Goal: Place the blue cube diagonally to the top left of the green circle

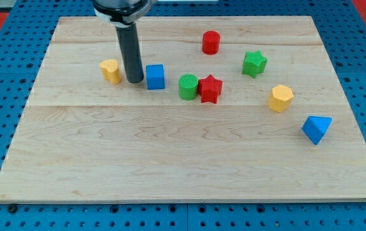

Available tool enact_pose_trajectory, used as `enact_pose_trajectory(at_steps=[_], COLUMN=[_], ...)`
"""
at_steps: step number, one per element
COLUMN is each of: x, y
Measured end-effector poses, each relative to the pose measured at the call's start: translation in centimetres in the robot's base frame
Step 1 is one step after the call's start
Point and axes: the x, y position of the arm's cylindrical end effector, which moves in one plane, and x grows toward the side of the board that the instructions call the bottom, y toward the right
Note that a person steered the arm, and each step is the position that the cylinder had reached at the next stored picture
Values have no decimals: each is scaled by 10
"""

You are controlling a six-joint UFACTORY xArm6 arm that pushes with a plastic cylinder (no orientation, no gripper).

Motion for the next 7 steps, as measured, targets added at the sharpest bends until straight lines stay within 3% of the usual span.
enact_pose_trajectory(at_steps=[2,3,6,7], x=[-50,-48,26,32], y=[-25,-37,-32,30])
